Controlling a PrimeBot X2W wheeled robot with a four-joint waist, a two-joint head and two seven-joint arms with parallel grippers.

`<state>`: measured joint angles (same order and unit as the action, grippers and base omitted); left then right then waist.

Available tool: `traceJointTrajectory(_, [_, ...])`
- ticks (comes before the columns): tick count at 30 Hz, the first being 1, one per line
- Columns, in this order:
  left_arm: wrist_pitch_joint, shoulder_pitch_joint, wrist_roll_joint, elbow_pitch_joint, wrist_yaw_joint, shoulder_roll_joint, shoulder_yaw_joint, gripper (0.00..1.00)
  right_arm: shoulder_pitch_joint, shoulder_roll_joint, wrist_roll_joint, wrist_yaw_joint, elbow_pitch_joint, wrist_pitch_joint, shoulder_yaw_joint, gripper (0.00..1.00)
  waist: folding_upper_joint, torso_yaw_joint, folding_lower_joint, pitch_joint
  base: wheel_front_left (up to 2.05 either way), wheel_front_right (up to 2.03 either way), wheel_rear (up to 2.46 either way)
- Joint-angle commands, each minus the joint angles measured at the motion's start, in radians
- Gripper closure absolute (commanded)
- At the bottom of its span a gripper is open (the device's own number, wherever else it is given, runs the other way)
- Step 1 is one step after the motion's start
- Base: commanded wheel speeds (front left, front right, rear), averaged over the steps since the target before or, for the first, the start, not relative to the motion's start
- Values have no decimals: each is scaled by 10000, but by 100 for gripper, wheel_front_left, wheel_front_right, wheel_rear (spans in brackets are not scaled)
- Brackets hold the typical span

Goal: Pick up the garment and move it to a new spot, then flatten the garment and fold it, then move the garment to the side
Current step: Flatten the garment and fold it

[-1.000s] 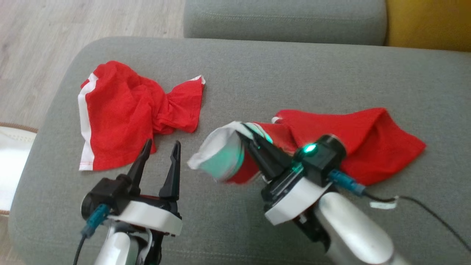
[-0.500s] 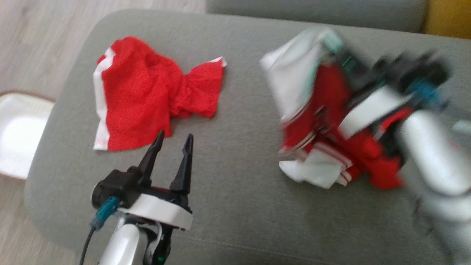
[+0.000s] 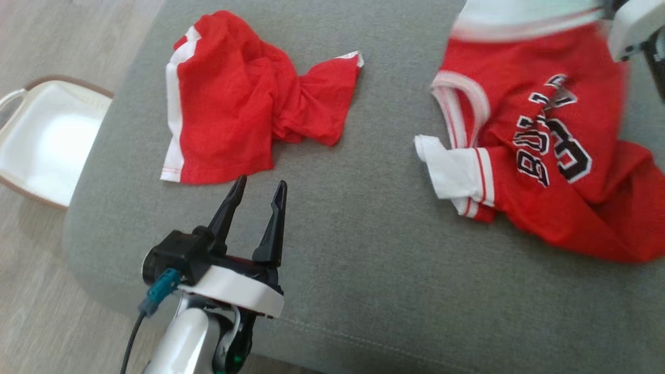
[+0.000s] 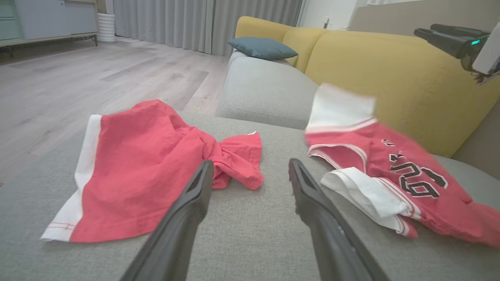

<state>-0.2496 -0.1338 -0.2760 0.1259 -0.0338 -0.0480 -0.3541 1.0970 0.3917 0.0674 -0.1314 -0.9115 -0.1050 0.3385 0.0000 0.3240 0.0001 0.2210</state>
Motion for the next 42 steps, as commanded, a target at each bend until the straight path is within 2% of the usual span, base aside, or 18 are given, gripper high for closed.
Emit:
traceJointTrajectory(1, [-122,-465,-15,-298,56,-22,270,0,239,-197,-180,7,7,-329,-100,0,0,-189,-1,-113,0,0,0])
traceJointTrajectory(8, [-122,-434,78,-363,28,-22,465,0,-133,-933,-338,7,-714,-1234,-368,0,0,-960,-1,-516,0,0,0])
traceJointTrajectory(13, [-122,-314,184,-419,-35,-22,663,0,-1109,-1318,31,7,-255,-1527,-533,0,0,-1699,-1,-931,0,0,0])
traceJointTrajectory(16, [-122,-257,183,-513,-31,-22,776,0,-1971,-1456,341,7,555,-1558,-696,0,0,-2088,-1,-1106,0,0,0])
traceJointTrajectory(22, [-122,-100,117,-615,-11,-22,992,0,-4658,-1860,832,7,3236,-1565,-1556,0,0,-2702,-1,-1478,0,0,0])
traceJointTrajectory(26, [-122,93,-15,-696,48,-22,1145,0,-6769,-2547,743,7,4929,-1566,-2281,0,0,-3105,-1,-1676,0,0,0])
traceJointTrajectory(31, [-122,240,-82,-759,81,-22,1185,0,-8941,-3208,636,7,6414,-1456,-2767,0,0,-3475,-1,-1741,0,0,0])
traceJointTrajectory(35, [-122,192,-63,-749,43,-22,1100,0,-9794,-3387,592,7,7246,-1186,-2929,0,0,-3639,-1,-1582,0,0,0])
traceJointTrajectory(42, [-122,-278,122,-117,-93,-22,870,0,-9713,-3410,810,7,7912,-970,-2884,0,0,-3870,-1,-1017,0,0,0])
